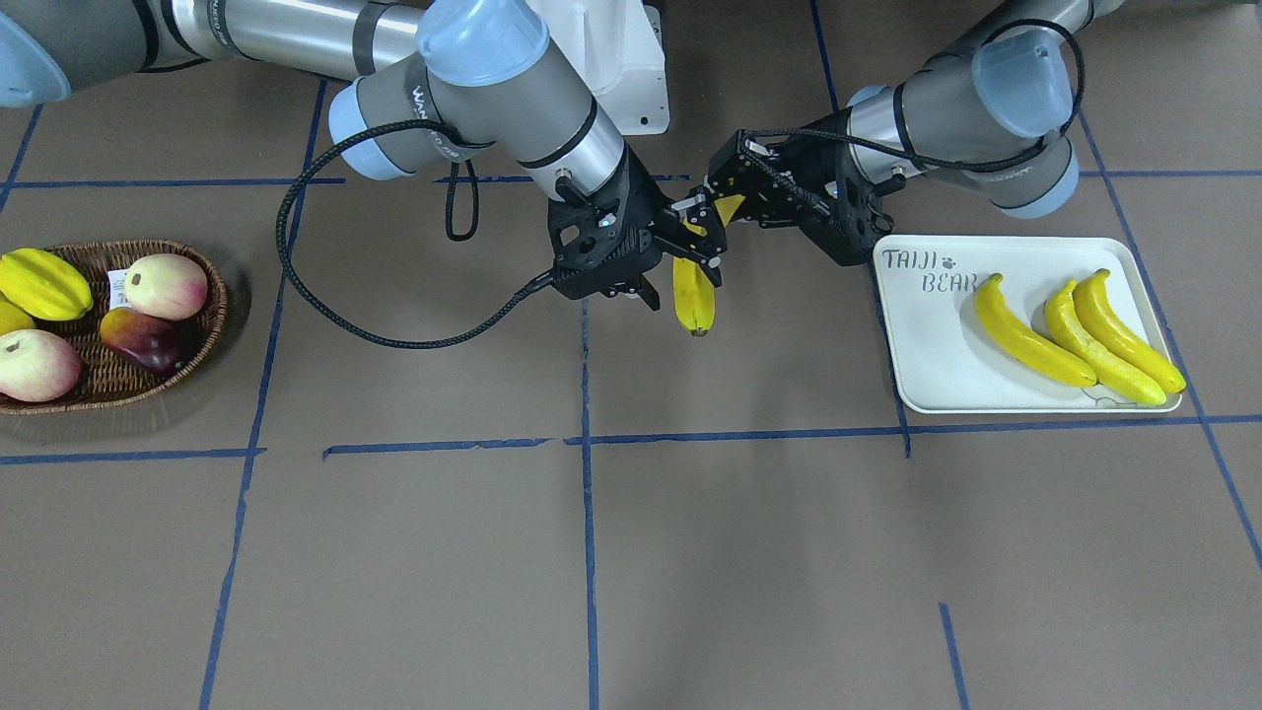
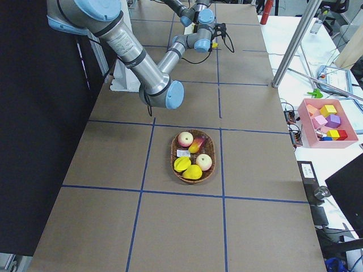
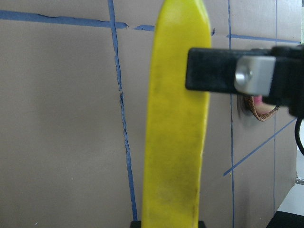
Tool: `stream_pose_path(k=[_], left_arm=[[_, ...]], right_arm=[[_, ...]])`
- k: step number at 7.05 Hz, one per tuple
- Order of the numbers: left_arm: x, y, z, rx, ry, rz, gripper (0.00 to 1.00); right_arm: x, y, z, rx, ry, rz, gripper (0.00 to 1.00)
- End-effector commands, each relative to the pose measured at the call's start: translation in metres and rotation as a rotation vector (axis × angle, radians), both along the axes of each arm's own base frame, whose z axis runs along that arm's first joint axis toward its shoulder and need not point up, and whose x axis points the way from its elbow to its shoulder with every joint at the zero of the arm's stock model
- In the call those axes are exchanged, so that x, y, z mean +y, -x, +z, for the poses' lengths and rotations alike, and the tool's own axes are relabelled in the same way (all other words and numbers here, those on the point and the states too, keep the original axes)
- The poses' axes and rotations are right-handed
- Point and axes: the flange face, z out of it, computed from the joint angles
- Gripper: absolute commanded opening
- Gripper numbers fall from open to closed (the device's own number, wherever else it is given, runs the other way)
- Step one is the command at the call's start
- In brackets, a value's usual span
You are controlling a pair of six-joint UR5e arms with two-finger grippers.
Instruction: Transfer all bananas from basket to plate
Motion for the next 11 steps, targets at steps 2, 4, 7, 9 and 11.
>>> stream_pose_path(k=[2,4,7,9,11], left_arm=[[-0.001,0.002,0.002,-0.003,0.001,-0.003,0.0],[-0.004,0.007,0.006,-0.008,0.013,-0.013,0.0],[-0.016,0.033,0.029,-0.044,0.258,-0.154,0.0],[-0.024,0.048,0.046,-0.032,0.553,-0.364,0.0],[-0.029,0.064,0.077,0.004,0.784,-0.557,0.01]], right_arm=[[-0.001,-0.003,-0.003,-0.004,-0.009,0.0,1.0],[-0.017,-0.027,-0.003,-0.016,-0.001,-0.004,1.0],[-0.049,-0.061,0.063,0.048,0.037,-0.007,1.0],[-0.074,-0.093,0.143,0.152,-0.01,-0.008,1.0],[-0.092,-0.136,0.2,0.205,-0.039,-0.046,1.0]])
